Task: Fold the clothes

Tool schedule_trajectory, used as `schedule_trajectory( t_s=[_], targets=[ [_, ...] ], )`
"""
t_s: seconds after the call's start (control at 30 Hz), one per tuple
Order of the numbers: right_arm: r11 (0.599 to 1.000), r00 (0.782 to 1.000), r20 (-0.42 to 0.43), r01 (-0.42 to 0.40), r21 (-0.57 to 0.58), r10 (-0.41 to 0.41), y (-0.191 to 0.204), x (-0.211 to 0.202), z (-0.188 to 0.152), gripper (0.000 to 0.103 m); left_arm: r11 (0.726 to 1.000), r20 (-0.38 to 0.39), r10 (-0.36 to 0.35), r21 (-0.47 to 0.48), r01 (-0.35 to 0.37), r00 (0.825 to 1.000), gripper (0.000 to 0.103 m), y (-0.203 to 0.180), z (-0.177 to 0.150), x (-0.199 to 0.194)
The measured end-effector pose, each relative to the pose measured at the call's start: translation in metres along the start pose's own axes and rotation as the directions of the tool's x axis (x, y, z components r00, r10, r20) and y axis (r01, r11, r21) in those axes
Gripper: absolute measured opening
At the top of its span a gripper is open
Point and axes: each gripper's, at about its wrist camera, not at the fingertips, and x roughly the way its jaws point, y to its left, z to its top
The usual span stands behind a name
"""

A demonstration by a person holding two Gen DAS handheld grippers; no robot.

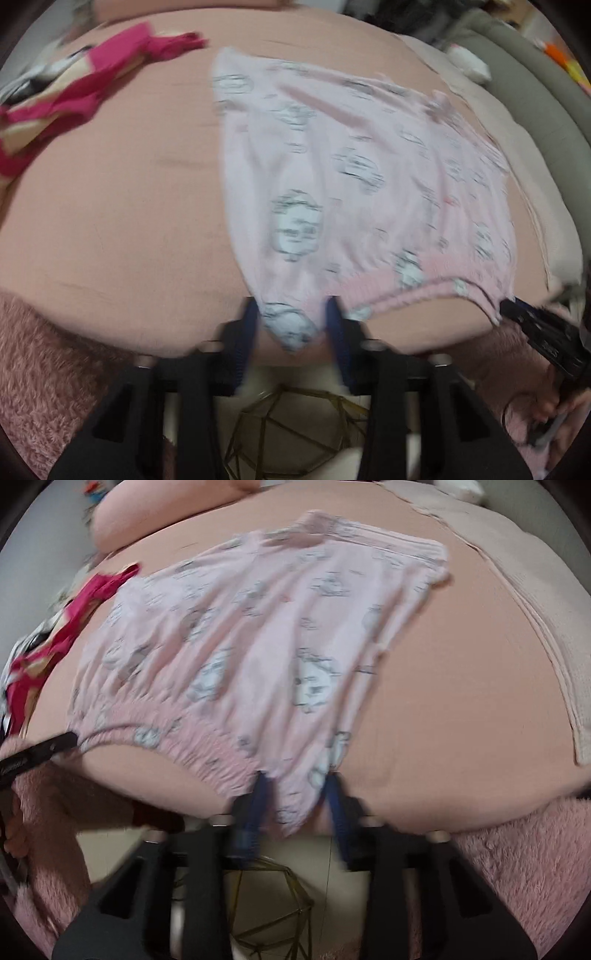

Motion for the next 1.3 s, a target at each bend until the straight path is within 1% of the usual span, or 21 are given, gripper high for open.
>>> schedule_trajectory(
  t_s=[0.07, 0.1, 0.23, 0.27, 0.33, 0.4, 0.47, 0.53, 0.57, 0.6, 0.67, 0.73, 0.77, 0.83, 0.87, 0.9, 0.93, 0.97, 1.1, 1.23, 1.3],
  targets=[
    [0.993, 0.997, 0.013, 0.082, -0.082, -0.081, 0.015, -0.001, -0.002, 0.011, 1.000, 0.018, 0.006, 0.019, -0.007, 1.000, 0.020, -0.004, 0.000, -0.002],
    [0.990, 0.995, 0.016, 0.102, -0.096, -0.101, 0.017, -0.002, -0.002, 0.010, 1.000, 0.028, 0.003, 0.021, -0.004, 1.000, 0.019, -0.005, 0.000, -0.003],
    [0.984, 0.989, 0.015, 0.147, -0.103, -0.146, 0.011, -0.009, -0.002, 0.008, 1.000, 0.075, -0.023, 0.018, 0.022, 0.997, 0.018, -0.006, 0.002, -0.013],
    [0.982, 0.987, 0.016, 0.160, -0.096, -0.159, 0.010, -0.010, 0.000, 0.006, 0.999, 0.079, -0.026, 0.024, 0.025, 0.996, 0.018, -0.007, 0.002, -0.014],
    [0.982, 0.984, 0.014, 0.175, -0.064, -0.175, 0.003, -0.013, 0.003, 0.005, 0.999, 0.076, -0.029, 0.033, 0.026, 0.997, 0.018, -0.007, 0.002, -0.014],
    [0.991, 0.992, -0.008, 0.130, -0.018, -0.130, -0.007, -0.012, 0.003, 0.006, 1.000, 0.034, -0.020, 0.024, 0.019, 0.999, 0.019, -0.003, 0.000, -0.007],
    [0.998, 0.999, -0.022, 0.039, 0.042, -0.038, -0.015, -0.009, 0.002, 0.008, 1.000, -0.007, -0.022, -0.014, 0.022, 1.000, 0.023, 0.007, -0.002, 0.001],
    [0.994, 1.000, -0.001, -0.023, 0.104, 0.024, -0.021, -0.011, 0.002, 0.024, 0.997, -0.011, -0.056, -0.056, 0.056, 0.998, 0.025, 0.014, -0.002, 0.002],
    [0.992, 0.999, 0.017, -0.047, 0.120, 0.045, -0.022, -0.014, 0.003, 0.036, 0.996, -0.006, -0.069, -0.066, 0.068, 0.998, 0.028, 0.016, -0.001, 0.001],
    [0.986, 0.996, 0.020, -0.085, 0.140, 0.083, -0.024, -0.013, 0.004, 0.045, 0.994, -0.005, -0.078, -0.072, 0.078, 0.997, 0.032, 0.016, -0.001, 0.002],
    [0.968, 0.985, 0.000, -0.172, 0.185, 0.174, -0.028, -0.007, 0.006, 0.049, 0.992, -0.011, -0.097, -0.077, 0.095, 0.995, 0.032, 0.016, -0.002, 0.004],
    [0.958, 0.978, -0.026, -0.199, 0.207, 0.209, -0.024, 0.003, 0.003, 0.049, 0.994, 0.001, -0.092, -0.061, 0.092, 0.996, 0.031, 0.013, -0.003, 0.002],
    [0.954, 0.975, -0.038, -0.207, 0.216, 0.220, -0.022, 0.008, 0.000, 0.049, 0.995, 0.007, -0.090, -0.052, 0.090, 0.996, 0.023, 0.011, -0.004, 0.001],
    [0.963, 0.982, -0.039, -0.170, 0.209, 0.182, -0.017, 0.013, 0.003, 0.042, 0.996, 0.018, -0.085, -0.036, 0.086, 0.996, 0.020, 0.008, -0.005, -0.001],
    [0.968, 0.987, -0.035, -0.146, 0.203, 0.156, -0.016, 0.011, 0.003, 0.024, 0.996, 0.024, -0.083, -0.027, 0.084, 0.996, 0.019, 0.007, -0.006, -0.002],
    [0.971, 0.990, -0.027, -0.132, 0.199, 0.140, -0.015, 0.007, 0.002, 0.015, 0.996, 0.034, -0.084, -0.019, 0.085, 0.996, 0.019, 0.005, -0.006, -0.005],
    [0.972, 0.991, -0.012, -0.125, 0.199, 0.130, -0.016, 0.003, 0.002, 0.012, 0.996, 0.046, -0.087, -0.011, 0.088, 0.995, 0.019, 0.004, -0.005, -0.008],
    [0.971, 0.992, 0.008, -0.125, 0.202, 0.126, -0.017, -0.002, 0.003, 0.007, 0.996, 0.061, -0.089, -0.006, 0.089, 0.994, 0.019, 0.003, -0.005, -0.012],
    [0.980, 0.997, 0.005, -0.082, 0.181, 0.082, -0.014, -0.008, 0.004, 0.005, 0.996, 0.103, -0.085, 0.028, 0.082, 0.991, 0.018, -0.003, 0.000, -0.019],
    [0.987, 0.999, -0.005, -0.034, 0.155, 0.035, -0.012, -0.012, 0.006, 0.005, 0.996, 0.027, -0.068, 0.051, 0.067, 0.997, 0.020, -0.007, -0.002, -0.008],
    [0.990, 1.000, -0.010, -0.010, 0.142, 0.011, -0.010, -0.014, 0.006, 0.006, 0.998, -0.043, -0.037, 0.045, 0.039, 0.998, 0.035, -0.005, -0.006, 0.001]
  ],
)
